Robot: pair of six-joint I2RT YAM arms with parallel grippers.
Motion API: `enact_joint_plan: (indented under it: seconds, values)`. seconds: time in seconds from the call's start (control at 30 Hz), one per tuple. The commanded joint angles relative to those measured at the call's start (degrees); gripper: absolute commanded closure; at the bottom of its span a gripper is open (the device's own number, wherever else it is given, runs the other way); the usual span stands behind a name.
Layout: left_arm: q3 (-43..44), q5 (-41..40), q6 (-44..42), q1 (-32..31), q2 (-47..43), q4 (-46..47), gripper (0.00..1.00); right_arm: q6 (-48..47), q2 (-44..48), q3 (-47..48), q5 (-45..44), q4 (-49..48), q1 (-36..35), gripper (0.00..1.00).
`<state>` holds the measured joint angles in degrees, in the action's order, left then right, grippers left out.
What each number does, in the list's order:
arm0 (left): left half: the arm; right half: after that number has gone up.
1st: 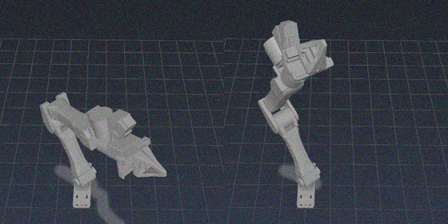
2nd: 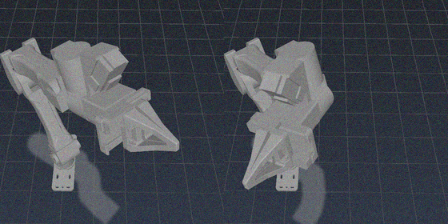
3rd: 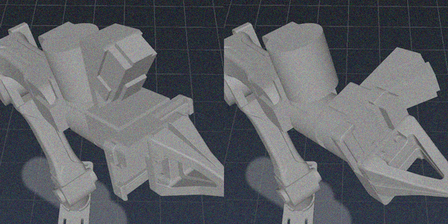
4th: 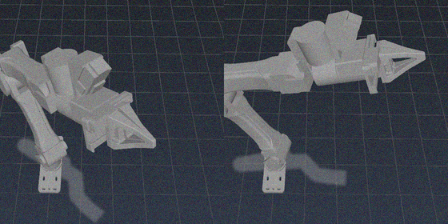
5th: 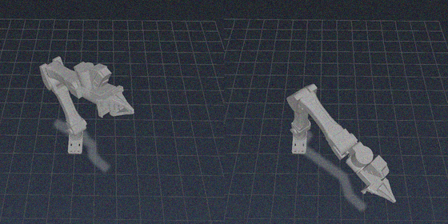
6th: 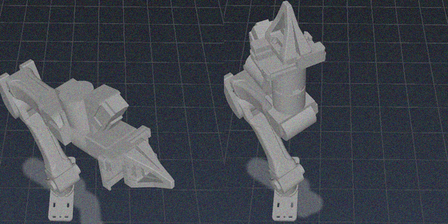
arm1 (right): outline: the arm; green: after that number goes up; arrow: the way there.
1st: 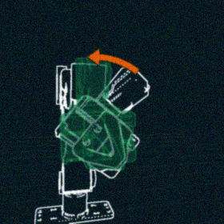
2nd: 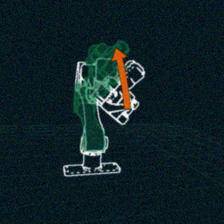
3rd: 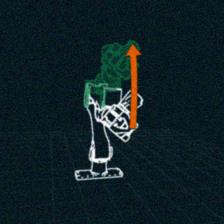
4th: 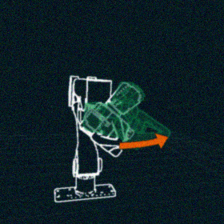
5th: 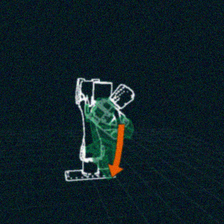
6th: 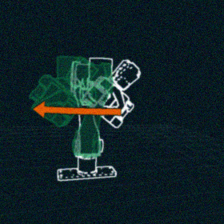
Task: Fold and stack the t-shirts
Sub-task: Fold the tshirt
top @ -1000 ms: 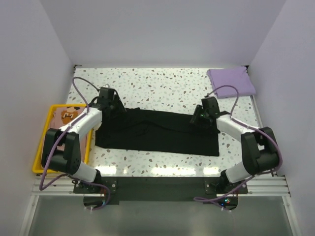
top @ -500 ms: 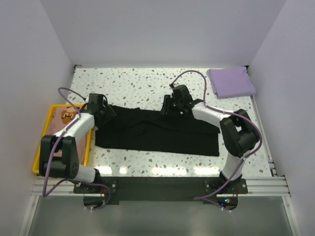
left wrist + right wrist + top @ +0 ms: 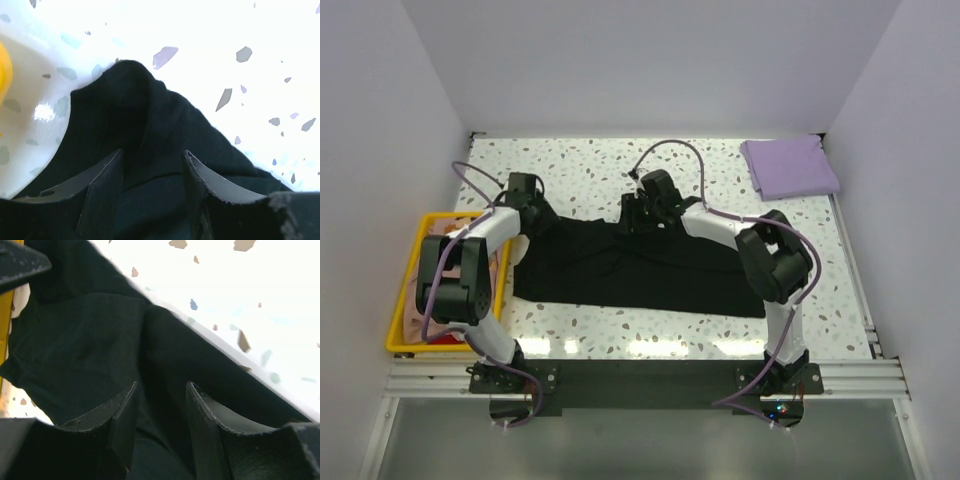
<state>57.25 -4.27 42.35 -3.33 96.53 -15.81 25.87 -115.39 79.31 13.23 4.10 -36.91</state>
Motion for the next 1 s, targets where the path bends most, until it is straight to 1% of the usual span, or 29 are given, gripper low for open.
enact_joint_plan:
  seconds: [0.0,0.13,0.33,0.4,0.57,0.6,0.63,0.7,0.73,0.8,0.83,0.97]
  values:
    - [3.73,-1.00,-0.60,0.70,1.81,2.37,0.47,-2.31,-2.54,4.09,2.32,-3.31,-1.41,0.53]
    - [5.32,-1.26,-0.95,0.78,3.13,2.28,0.50,-2.31,-5.45,7.08,3.11,-3.48,-2.64,0.51]
    - [7.87,-1.97,-1.83,0.87,4.54,1.32,0.58,-1.70,-8.88,11.13,3.82,-3.40,-3.26,0.51]
    - [8.66,-2.14,-2.09,1.05,5.24,1.05,0.66,-1.26,-9.76,11.66,3.99,-3.66,-3.35,0.51]
    - [10.15,-2.06,-2.44,1.31,6.12,0.96,0.81,-0.12,-9.76,11.31,4.69,-3.83,-3.52,0.53]
    - [10.85,-1.88,-2.45,1.49,6.39,0.79,0.84,-0.03,-9.76,11.22,4.78,-3.83,-3.52,0.55]
    - [11.12,-1.71,-2.45,1.57,6.39,0.78,0.88,0.15,-9.68,11.05,5.13,-3.92,-3.70,0.62]
    - [11.91,-1.27,-2.53,1.84,6.74,0.78,0.91,0.59,-8.98,10.08,5.22,-3.83,-3.61,0.70]
    - [12.26,-1.09,-2.62,1.93,6.83,0.61,0.95,0.85,-8.54,9.55,5.22,-5.23,-3.53,0.77]
    - [13.31,-0.74,-2.62,2.19,7.26,0.43,0.97,1.38,-7.14,8.07,5.40,-6.29,-3.61,0.81]
    - [13.50,-0.39,-2.62,2.36,7.27,0.35,0.99,1.47,-6.60,7.62,5.57,-6.47,-3.61,0.84]
    - [15.16,0.67,-2.62,2.98,8.06,-0.18,1.00,2.87,-4.06,5.16,6.63,-8.14,-3.53,0.88]
